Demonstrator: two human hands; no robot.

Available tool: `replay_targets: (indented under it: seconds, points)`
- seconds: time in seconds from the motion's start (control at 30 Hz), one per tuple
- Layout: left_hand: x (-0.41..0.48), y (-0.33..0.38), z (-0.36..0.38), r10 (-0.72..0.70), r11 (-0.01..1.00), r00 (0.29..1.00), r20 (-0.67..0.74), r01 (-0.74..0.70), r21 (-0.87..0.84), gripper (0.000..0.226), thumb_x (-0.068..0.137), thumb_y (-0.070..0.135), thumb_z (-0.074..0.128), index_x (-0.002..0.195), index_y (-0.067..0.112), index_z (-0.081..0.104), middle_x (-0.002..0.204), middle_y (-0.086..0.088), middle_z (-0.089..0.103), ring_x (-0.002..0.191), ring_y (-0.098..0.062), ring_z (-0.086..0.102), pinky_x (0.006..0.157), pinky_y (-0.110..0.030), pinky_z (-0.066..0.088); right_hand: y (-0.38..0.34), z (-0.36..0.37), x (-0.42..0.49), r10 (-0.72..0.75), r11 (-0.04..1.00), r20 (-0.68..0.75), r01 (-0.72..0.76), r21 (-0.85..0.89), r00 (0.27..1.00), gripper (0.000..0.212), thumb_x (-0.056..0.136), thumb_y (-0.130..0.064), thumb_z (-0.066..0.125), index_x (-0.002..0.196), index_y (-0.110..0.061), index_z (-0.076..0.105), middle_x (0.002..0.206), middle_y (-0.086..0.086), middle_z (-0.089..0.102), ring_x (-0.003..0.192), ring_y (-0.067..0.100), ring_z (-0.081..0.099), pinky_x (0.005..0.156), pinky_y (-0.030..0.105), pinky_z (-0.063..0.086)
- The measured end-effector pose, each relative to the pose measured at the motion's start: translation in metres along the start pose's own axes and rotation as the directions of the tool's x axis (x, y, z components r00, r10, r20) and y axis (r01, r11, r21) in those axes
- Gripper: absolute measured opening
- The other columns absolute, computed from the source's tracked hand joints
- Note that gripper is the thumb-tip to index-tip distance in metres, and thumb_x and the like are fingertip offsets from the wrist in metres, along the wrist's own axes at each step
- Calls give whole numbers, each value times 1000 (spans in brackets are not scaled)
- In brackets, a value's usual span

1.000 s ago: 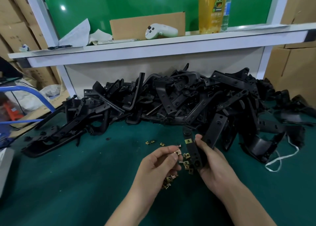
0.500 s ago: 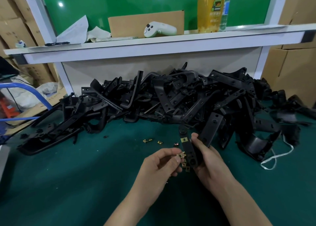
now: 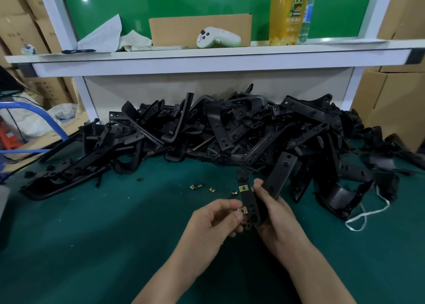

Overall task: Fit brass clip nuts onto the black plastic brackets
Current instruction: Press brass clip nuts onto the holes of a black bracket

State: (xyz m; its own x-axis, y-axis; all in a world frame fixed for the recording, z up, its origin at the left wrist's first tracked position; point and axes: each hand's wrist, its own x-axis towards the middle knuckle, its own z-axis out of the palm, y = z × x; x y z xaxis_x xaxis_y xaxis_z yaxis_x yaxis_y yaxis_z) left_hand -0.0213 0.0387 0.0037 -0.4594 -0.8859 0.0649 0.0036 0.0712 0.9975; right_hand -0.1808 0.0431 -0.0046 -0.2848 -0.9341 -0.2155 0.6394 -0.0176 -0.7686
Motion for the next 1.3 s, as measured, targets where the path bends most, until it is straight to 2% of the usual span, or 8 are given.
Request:
replay_targets:
  seconds: [0.2, 0.37, 0.63, 0.9, 1.3]
  points:
    - [0, 0, 0, 11, 999, 1000, 5, -11, -36, 22, 97, 9, 64, 116, 19, 65, 83, 1, 73, 77, -9, 68, 75, -20, 55, 0, 1, -3, 8, 1000, 10, -8, 14, 1000, 23, 94, -23, 67, 115, -15, 67, 87, 6, 75, 73, 20, 72, 60, 36, 57]
    - [-1, 1, 3, 13, 999, 1000, 3, -13, -43, 22, 97, 9, 64, 116, 18, 65, 83, 1, 73, 77, -10, 68, 75, -21, 55, -3, -1, -5, 8, 1000, 13, -9, 28, 1000, 16, 94, -21, 66, 110, -17, 68, 87, 7, 76, 71, 19, 73, 55, 32, 57]
    - [-2, 2, 1, 5, 999, 1000, 10, -5, -43, 21, 97, 9, 64, 117, 18, 65, 83, 3, 73, 77, -9, 68, 75, -20, 54, -1, 0, -4, 3, 1000, 11, -4, 22, 1000, 19, 94, -21, 66, 113, -18, 69, 91, 7, 76, 79, 21, 74, 64, 36, 59]
    - [-1, 1, 2, 16, 998, 1000, 3, -16, -57, 15, 96, 9, 64, 111, 13, 67, 81, 4, 72, 76, -10, 67, 73, -20, 54, -1, 2, -4, 6, 999, -6, -6, 43, 1000, 15, 92, -20, 68, 106, -20, 71, 82, 3, 76, 70, 16, 73, 56, 31, 59]
    - [2, -5, 3, 35, 998, 999, -36, -37, -59, 9, 95, 15, 68, 103, 16, 70, 83, 2, 74, 78, -10, 69, 75, -21, 55, -2, 0, -7, -12, 999, 43, 11, 35, 999, 16, 94, -21, 66, 109, -22, 69, 85, 2, 75, 71, 15, 72, 55, 29, 57]
